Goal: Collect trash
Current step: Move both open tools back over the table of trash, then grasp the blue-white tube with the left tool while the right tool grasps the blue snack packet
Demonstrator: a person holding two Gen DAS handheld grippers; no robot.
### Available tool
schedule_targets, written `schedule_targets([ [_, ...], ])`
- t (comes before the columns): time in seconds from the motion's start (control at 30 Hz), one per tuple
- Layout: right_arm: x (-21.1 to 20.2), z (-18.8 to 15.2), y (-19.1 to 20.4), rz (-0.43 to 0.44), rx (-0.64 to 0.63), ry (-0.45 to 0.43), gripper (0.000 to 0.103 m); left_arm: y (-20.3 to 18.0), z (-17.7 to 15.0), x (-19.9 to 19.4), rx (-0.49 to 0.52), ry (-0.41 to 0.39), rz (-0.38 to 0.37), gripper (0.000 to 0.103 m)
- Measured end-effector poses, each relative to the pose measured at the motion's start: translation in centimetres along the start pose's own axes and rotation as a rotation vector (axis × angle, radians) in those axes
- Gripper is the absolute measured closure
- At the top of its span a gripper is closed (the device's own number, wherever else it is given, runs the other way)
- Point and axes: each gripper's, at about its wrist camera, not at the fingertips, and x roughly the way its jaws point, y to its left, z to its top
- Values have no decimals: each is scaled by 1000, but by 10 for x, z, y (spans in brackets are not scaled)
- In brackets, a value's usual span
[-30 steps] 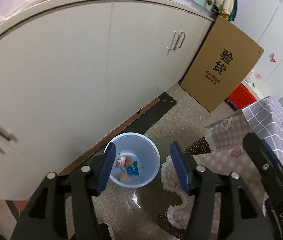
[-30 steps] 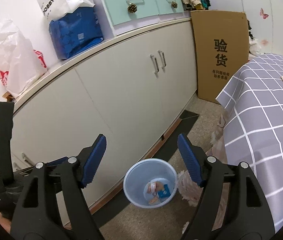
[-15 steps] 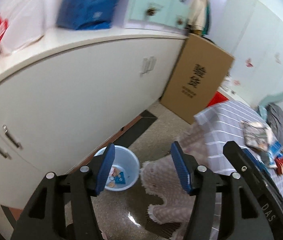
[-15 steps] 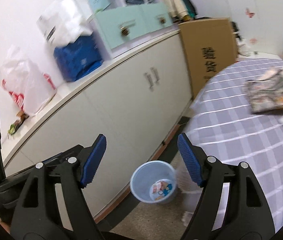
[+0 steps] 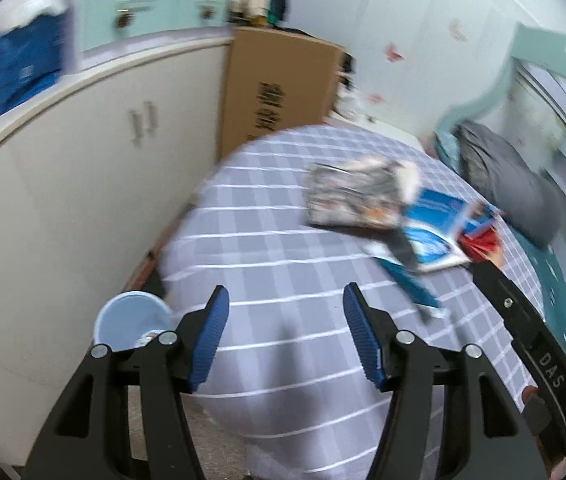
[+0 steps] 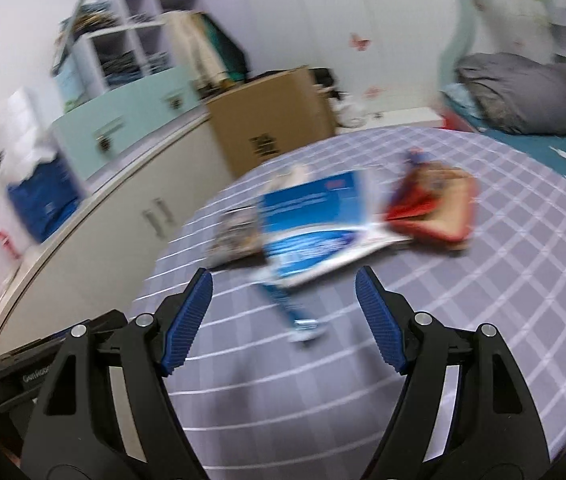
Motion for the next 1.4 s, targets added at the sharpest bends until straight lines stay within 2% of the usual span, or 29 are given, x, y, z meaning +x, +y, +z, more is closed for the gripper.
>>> schedule_targets([
  [0.13,-5,5,-43,-47,51,3,30,-46,-1,23,42,53,-72,44],
  [0.2,-5,6,-54,-59,61,4,30,-63,-3,33,55,72,-85,44],
  [0.33,-6,6,-77,-67,88,12,30,-88,-4,54,70,113,-105,44],
  [0.43,-7,7,-89,-63,106,17,30,-95,-5,71,66,142,-79,47],
  [0.5,-6,10,-93,-64,108,16,30,-94,-6,81,48,165,-74,60],
  [0.53,-5,12,-95,-58,110,14,30,-93,-5,81,47,149,-63,66],
  [0.6,-3,16,-96,-50,111,11,30,-91,-4,84,62,162,-45,87],
  [0.63,0,20,-96,-44,111,9,30,-88,-4,84,62,162,-38,90],
  [0.7,2,26,-94,-33,109,-2,30,-80,-4,77,65,147,-40,92],
  [0.9,25,48,-86,-12,111,-17,30,-45,-3,57,10,91,35,93],
  [1.0,34,57,-89,-29,128,-29,30,-31,4,52,-9,71,75,93],
  [1.17,40,81,-89,-59,77,-47,30,-23,24,46,-32,32,75,93],
  [1.23,51,89,-88,-69,52,-24,34,-26,29,44,-28,21,72,93],
  [1.27,57,91,-88,-72,43,-6,45,-27,31,44,-27,18,68,93],
  [1.3,63,92,-88,-72,40,16,60,-28,33,44,-26,14,60,93],
  [1.4,74,91,-92,-71,33,62,76,-34,35,40,-17,6,41,93],
])
